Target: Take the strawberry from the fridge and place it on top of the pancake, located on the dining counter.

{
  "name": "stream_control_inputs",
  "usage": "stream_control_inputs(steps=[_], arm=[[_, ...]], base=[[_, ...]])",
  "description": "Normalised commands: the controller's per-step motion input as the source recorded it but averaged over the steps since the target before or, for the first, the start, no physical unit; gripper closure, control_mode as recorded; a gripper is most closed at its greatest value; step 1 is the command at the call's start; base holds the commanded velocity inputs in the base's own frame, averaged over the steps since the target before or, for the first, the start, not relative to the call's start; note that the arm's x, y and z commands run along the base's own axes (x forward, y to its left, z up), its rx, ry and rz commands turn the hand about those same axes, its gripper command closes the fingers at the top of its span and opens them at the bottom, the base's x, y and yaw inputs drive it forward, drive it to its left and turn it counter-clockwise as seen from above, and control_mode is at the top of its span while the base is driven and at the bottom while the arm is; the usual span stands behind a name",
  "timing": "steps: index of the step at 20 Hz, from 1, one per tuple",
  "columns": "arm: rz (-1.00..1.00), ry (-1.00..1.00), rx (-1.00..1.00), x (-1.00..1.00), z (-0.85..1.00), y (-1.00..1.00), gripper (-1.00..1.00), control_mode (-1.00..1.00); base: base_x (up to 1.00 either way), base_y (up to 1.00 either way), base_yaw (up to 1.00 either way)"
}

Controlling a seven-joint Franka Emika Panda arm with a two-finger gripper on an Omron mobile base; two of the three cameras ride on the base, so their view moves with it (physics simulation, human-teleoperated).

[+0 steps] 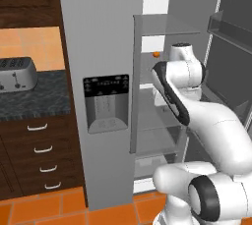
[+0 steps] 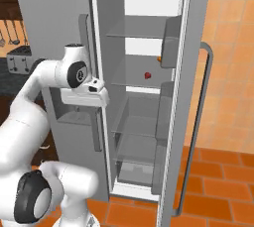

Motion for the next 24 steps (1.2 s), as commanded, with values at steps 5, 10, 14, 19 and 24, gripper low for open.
stream_control_inputs(steps=[5, 10, 14, 19, 24], arm=[[-0.04, -0.50, 0.17, -0.73, -0.04, 0.31, -1.00, -1.00], [-0.09, -0.01, -0.08, -0.64, 0.00, 0.02, -1.00, -1.00], [-0.17, 0.02, -0.15, -0.81, 0.00, -0.15, -1.00, -1.00], [-0.03, -0.15, -0.01, -0.39, 0.00, -0.01, -1.00, -1.00], [0.00, 0.00, 0.00, 0.00, 0.00, 0.00, -1.00, -1.00]], base=[[0.00, 0.00, 0.00], [0.00, 0.00, 0.00], [0.00, 0.00, 0.00], [0.00, 0.00, 0.00], [0.00, 0.00, 0.00]])
